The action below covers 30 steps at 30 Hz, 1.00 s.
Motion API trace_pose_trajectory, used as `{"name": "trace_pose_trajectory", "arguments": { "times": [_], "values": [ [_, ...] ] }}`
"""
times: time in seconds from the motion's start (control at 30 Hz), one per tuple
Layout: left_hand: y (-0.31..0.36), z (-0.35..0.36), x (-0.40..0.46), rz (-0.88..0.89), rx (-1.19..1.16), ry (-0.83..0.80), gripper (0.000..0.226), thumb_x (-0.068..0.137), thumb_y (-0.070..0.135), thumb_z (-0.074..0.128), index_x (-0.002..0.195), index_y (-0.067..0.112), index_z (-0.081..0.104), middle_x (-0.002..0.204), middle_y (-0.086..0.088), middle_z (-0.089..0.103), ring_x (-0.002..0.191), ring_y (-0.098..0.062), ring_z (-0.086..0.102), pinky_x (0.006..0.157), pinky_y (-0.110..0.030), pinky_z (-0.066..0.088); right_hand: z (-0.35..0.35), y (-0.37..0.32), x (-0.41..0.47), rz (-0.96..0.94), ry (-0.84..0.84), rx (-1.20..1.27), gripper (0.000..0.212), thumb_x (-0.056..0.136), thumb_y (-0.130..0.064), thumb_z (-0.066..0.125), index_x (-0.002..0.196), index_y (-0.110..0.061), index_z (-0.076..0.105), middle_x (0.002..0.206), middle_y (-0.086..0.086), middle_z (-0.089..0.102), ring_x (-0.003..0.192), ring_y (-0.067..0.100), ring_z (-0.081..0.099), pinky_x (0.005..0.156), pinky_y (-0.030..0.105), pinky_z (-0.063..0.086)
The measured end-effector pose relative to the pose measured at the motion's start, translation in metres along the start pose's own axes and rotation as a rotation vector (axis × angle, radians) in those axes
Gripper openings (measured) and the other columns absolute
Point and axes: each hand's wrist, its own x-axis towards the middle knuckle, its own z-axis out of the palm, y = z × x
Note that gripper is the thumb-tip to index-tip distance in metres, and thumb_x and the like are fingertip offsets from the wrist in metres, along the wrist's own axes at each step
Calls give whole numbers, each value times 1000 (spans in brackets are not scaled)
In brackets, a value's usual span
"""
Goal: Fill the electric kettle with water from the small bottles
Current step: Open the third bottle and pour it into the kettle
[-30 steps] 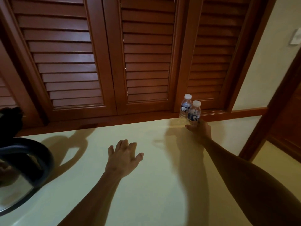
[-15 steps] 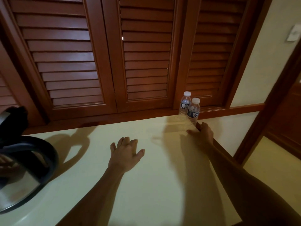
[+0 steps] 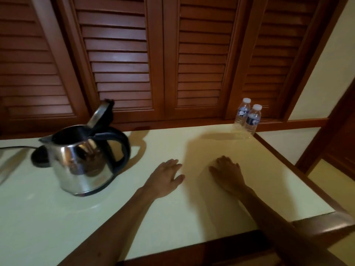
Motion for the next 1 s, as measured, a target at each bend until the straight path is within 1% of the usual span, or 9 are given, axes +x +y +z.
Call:
{"name": "trace_pose_trajectory", "arguments": {
  "times": [0.23, 0.33, 0.4, 0.5, 0.6, 0.73, 0.87, 0.93, 1.0],
  "values": [
    [-73, -44, -139, 61, -5, -17, 49, 100, 43, 50, 146, 25, 47, 158, 10, 33, 147, -7, 24, 116, -18, 14, 56, -162, -81, -184, -108, 25, 69, 89, -57, 27, 141, -15, 40, 154, 5, 29, 144, 19, 20, 117, 40, 15],
    [-119, -72, -206, 20, 20, 37, 44, 99, 37, 53, 139, 20, 55, 152, 5, 44, 141, -12, 38, 112, -22, 27, 76, -236, -115, -332, -81, 31, 56, 92, -48, 41, 133, -11, 52, 149, 7, 39, 138, 21, 33, 113, 35, 26],
    [-146, -89, -249, -14, 17, 82, 38, 98, 34, 56, 132, 18, 61, 146, 2, 52, 135, -13, 46, 110, -25, 34, 86, -281, -132, -423, -90, -6, 50, 92, -46, 39, 117, -10, 63, 138, 8, 51, 127, 24, 47, 104, 32, 34],
    [-184, -112, -308, -150, -44, 207, 30, 93, 32, 62, 118, 19, 71, 128, 2, 67, 113, -15, 63, 98, -31, 48, 100, -338, -147, -517, -146, 7, 50, 91, -47, 36, 105, -10, 65, 127, 7, 57, 118, 25, 53, 98, 31, 38],
    [-215, -134, -350, -345, -133, 398, 18, 89, 25, 65, 100, 18, 77, 100, 2, 77, 89, -17, 71, 83, -33, 55, 108, -379, -153, -552, -167, 23, 38, 95, -37, 49, 121, -11, 61, 137, 6, 52, 128, 20, 45, 105, 27, 31],
    [-257, -160, -384, -689, -215, 714, 11, 84, 28, 66, 80, 20, 72, 78, 4, 74, 74, -17, 69, 73, -34, 58, 107, -412, -157, -468, -165, 55, 43, 95, -38, 50, 126, -10, 57, 135, 7, 53, 120, 21, 50, 102, 31, 36],
    [-284, -179, -397, -798, -339, 802, 13, 86, 23, 68, 98, 17, 66, 82, -1, 73, 71, -14, 66, 65, -30, 55, 105, -415, -161, -432, -200, 48, 40, 96, -37, 50, 125, -9, 56, 130, 8, 55, 116, 22, 52, 98, 30, 35],
    [-294, -186, -394, -804, -406, 828, 31, 87, 23, 73, 115, 16, 62, 102, -4, 71, 78, -14, 63, 60, -23, 47, 104, -415, -162, -437, -199, 45, 42, 96, -39, 49, 128, -12, 53, 133, 7, 54, 117, 20, 51, 99, 30, 35],
    [-303, -192, -386, -771, -458, 843, 54, 85, 25, 77, 132, 14, 54, 119, -5, 66, 94, -19, 62, 70, -24, 46, 101, -417, -164, -435, -204, 22, 42, 98, -37, 45, 131, -11, 51, 136, 6, 51, 123, 20, 47, 101, 28, 32]
  ]
}}
